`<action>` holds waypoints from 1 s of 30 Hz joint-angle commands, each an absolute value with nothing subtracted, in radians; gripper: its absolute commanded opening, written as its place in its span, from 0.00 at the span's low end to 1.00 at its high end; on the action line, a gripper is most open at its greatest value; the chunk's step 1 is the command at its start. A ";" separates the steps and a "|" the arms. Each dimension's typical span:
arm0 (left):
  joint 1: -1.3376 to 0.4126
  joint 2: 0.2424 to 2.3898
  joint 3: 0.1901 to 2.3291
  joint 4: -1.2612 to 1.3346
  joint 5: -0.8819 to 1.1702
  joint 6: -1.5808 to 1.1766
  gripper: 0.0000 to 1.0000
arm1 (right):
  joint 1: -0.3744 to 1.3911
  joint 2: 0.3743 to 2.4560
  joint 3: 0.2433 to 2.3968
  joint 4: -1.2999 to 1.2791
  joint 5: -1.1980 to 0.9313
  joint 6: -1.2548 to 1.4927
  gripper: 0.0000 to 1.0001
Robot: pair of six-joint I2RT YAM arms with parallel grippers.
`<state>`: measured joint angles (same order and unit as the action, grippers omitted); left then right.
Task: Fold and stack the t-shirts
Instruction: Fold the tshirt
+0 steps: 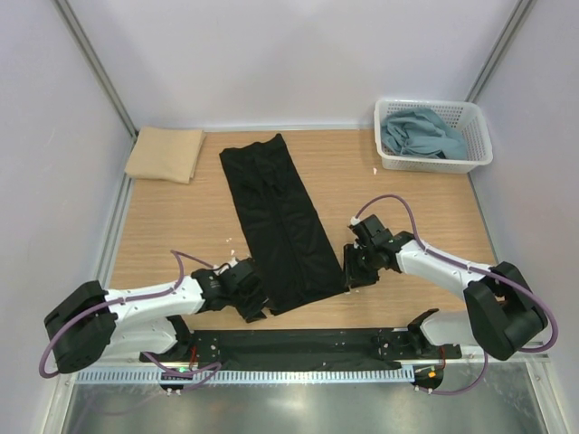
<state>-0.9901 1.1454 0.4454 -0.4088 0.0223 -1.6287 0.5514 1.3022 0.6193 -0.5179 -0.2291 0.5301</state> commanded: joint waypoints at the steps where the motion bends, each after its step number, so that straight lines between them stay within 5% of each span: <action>1: -0.997 1.137 0.425 -0.408 -0.067 -1.717 0.43 | 0.551 1.267 0.607 -0.519 -0.245 0.551 0.40; 13: -1.014 1.193 0.422 -0.365 -0.043 -1.710 0.34 | 0.552 1.290 0.603 -0.519 -0.235 0.554 0.40; 24: -1.015 1.083 0.342 -0.364 -0.080 -1.743 0.01 | 0.552 1.316 0.597 -0.476 -0.265 0.548 0.40; 30: -1.015 1.074 0.339 -0.373 -0.084 -1.743 0.00 | 0.552 1.345 0.601 -0.456 -0.296 0.540 0.40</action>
<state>-1.0122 1.0813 0.3546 -0.3256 -0.0269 -1.7393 0.5514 1.3231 0.5964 -0.4831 -0.2760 0.5415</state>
